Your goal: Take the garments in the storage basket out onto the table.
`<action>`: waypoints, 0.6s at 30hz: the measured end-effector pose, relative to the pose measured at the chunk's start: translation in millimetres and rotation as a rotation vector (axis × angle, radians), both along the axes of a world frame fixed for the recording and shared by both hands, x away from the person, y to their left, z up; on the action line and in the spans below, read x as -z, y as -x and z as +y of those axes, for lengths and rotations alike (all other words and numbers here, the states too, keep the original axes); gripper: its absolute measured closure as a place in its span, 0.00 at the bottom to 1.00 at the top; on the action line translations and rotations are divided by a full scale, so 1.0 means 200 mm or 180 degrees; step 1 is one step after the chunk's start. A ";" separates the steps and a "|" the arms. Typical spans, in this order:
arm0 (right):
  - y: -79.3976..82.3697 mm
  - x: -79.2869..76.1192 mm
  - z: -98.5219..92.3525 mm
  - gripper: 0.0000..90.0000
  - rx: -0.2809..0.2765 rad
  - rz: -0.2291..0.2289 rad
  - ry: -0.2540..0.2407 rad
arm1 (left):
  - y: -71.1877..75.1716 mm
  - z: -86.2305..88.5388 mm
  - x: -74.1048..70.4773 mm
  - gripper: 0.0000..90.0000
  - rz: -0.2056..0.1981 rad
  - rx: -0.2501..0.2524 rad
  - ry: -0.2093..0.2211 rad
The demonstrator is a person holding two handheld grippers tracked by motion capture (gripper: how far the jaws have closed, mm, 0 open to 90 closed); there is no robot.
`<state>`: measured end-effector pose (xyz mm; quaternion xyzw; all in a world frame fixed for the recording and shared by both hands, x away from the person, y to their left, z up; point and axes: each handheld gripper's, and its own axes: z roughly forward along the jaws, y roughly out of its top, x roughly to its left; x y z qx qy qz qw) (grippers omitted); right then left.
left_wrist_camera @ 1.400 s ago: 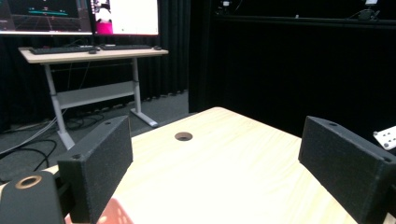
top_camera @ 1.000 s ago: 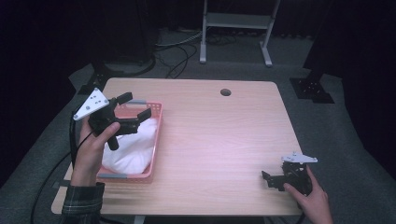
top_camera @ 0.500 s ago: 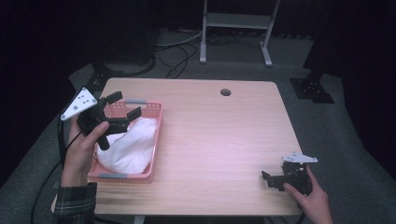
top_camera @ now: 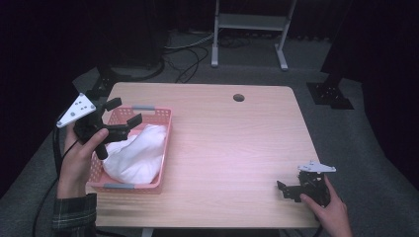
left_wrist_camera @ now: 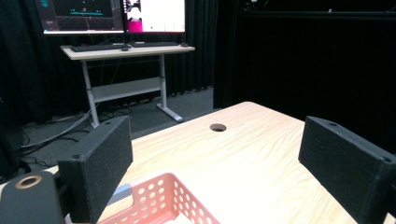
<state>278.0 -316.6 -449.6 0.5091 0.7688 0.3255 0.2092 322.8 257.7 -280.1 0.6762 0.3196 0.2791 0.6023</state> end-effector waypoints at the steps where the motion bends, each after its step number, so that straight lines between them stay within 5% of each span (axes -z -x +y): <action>1: 0.00 0.00 0.00 0.00 0.0000 0.0000 0.0000 | 0.00 0.00 0.00 0.10 0.0000 0.0000 0.0000; 18: 0.00 0.00 0.00 0.00 0.0000 0.0000 0.0000 | 0.01 0.09 0.01 0.10 0.0090 -0.0030 -0.0057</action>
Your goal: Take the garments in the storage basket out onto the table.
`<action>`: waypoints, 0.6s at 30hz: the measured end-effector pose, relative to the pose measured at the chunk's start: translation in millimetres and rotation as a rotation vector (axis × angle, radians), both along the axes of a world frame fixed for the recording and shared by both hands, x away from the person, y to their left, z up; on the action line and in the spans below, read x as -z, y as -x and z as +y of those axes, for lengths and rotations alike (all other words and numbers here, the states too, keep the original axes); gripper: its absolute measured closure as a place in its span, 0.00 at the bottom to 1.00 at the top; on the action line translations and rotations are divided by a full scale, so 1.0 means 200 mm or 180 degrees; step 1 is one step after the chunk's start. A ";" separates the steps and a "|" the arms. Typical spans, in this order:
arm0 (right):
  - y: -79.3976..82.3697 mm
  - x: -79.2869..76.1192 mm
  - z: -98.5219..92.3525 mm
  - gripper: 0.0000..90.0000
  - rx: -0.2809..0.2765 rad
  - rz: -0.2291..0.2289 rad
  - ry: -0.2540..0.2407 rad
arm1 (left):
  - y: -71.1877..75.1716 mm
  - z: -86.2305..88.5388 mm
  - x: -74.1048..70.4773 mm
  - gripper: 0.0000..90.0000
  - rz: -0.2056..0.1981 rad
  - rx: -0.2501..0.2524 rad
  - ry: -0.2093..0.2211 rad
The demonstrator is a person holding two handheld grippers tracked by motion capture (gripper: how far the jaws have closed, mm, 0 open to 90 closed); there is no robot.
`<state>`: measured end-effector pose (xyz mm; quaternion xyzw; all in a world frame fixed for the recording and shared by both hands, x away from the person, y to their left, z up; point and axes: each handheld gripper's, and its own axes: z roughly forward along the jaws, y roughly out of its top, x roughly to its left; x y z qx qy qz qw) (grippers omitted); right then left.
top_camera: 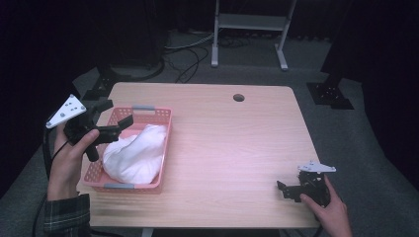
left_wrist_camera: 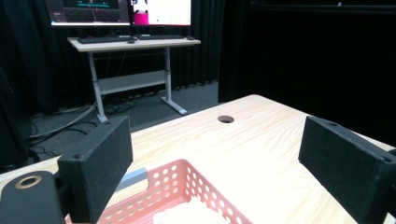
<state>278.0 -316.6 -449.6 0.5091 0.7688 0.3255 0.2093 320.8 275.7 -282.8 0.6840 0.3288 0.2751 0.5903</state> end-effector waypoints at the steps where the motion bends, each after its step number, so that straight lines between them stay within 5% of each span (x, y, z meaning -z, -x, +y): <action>1: 0.00 0.00 0.00 0.00 0.0002 0.0002 -0.0001 | 0.00 0.00 0.00 0.10 0.0004 0.0006 -0.0007; 18: 0.00 0.00 0.00 0.00 0.0000 0.0000 0.0000 | 0.00 0.05 0.02 0.10 0.0111 -0.0074 -0.0097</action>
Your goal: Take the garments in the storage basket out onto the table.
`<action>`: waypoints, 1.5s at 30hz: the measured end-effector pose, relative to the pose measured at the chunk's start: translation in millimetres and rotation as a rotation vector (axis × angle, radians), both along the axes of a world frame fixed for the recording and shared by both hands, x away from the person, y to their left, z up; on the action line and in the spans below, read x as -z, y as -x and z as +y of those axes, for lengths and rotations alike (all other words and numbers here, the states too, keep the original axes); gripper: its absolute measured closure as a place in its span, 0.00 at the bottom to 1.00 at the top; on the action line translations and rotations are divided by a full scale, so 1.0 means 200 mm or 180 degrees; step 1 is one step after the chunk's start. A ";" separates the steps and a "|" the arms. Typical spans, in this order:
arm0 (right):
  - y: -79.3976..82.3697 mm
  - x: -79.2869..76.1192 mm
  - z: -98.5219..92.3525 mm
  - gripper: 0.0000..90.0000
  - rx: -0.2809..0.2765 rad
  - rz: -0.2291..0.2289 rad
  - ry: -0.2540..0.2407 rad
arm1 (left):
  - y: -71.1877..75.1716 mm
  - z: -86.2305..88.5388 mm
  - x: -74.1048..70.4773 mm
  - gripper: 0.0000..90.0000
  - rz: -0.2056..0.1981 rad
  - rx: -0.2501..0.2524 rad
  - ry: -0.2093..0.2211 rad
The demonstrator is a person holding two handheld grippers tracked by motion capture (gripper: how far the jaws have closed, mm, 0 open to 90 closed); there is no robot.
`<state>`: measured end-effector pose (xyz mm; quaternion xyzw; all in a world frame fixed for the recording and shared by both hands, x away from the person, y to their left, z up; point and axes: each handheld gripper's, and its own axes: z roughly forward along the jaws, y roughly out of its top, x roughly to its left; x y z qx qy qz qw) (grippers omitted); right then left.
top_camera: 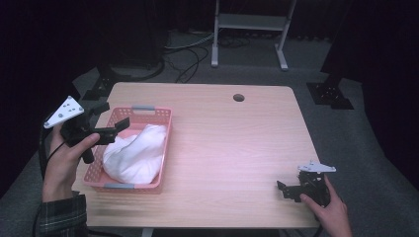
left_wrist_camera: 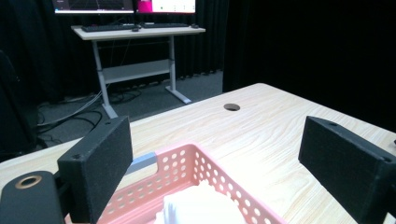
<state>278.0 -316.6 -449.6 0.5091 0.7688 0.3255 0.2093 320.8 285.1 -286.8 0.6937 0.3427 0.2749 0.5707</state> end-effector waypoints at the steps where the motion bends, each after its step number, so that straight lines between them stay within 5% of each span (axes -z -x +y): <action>1: 0.00 0.00 0.00 0.00 0.0002 0.0002 -0.0001 | 0.00 0.00 0.00 0.10 0.0008 -0.0002 -0.0006; 9: 0.00 0.00 0.00 0.00 0.0000 0.0000 0.0000 | 0.00 0.01 0.01 0.10 0.0051 -0.0052 -0.0132; 26: 0.00 0.00 0.00 0.00 0.0000 0.0000 0.0000 | -0.02 0.00 0.05 0.10 0.0370 -0.0012 -0.0384; 45: 0.00 0.00 0.00 0.00 0.0000 0.0000 0.0000 | -0.07 -0.05 0.13 0.10 0.0606 0.0110 -0.0470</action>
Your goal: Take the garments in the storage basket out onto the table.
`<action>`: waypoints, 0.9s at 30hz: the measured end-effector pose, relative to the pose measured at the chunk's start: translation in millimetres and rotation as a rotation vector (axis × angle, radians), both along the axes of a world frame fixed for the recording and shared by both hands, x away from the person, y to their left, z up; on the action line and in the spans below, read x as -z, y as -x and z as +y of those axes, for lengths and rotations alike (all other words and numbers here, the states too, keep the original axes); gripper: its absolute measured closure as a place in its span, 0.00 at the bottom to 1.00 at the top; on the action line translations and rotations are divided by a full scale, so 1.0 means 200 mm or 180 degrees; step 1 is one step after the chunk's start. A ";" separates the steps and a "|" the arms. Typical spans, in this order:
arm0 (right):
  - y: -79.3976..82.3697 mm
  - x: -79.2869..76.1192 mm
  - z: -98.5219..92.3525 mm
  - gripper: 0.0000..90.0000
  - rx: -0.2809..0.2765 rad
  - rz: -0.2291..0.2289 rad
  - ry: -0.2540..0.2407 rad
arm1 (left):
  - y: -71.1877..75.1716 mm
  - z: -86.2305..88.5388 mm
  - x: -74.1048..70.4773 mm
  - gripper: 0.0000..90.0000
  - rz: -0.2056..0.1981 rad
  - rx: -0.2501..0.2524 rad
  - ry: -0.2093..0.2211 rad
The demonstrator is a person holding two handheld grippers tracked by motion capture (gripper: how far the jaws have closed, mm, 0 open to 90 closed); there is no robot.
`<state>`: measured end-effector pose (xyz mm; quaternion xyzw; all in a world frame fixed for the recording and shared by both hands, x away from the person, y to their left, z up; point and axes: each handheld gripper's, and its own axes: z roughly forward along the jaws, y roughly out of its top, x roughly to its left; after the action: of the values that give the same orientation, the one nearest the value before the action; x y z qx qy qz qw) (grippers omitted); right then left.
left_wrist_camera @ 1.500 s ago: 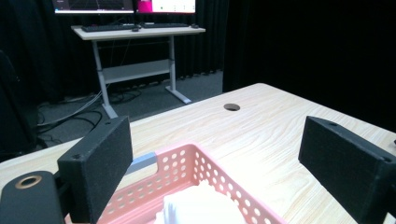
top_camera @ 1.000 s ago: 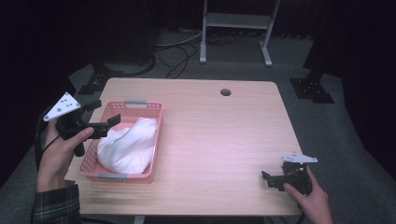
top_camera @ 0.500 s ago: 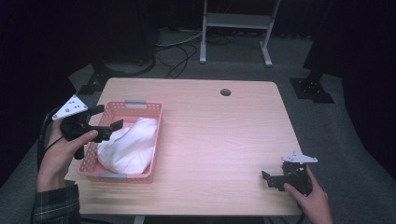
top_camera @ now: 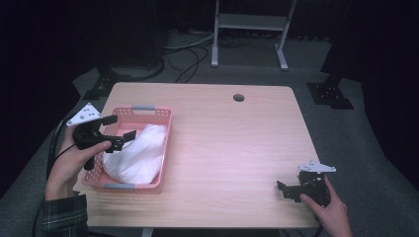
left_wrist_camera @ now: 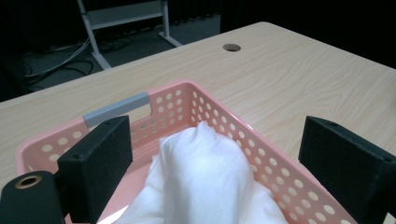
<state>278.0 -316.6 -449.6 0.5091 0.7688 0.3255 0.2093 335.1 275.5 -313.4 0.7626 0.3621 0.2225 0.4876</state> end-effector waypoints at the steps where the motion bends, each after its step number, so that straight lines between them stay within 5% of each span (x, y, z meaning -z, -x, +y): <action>1: 0.00 0.00 0.00 0.00 0.0002 0.0002 -0.0001 | 0.00 0.00 0.00 0.10 0.0014 0.0008 -0.0003; 27: 0.00 0.00 0.00 0.00 0.0000 0.0000 0.0001 | -0.05 -0.06 0.09 0.10 0.0221 0.0062 -0.0176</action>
<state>278.0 -316.6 -449.6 0.5091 0.7688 0.3254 0.2093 345.7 264.2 -331.0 0.7866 0.3651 0.2010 0.4556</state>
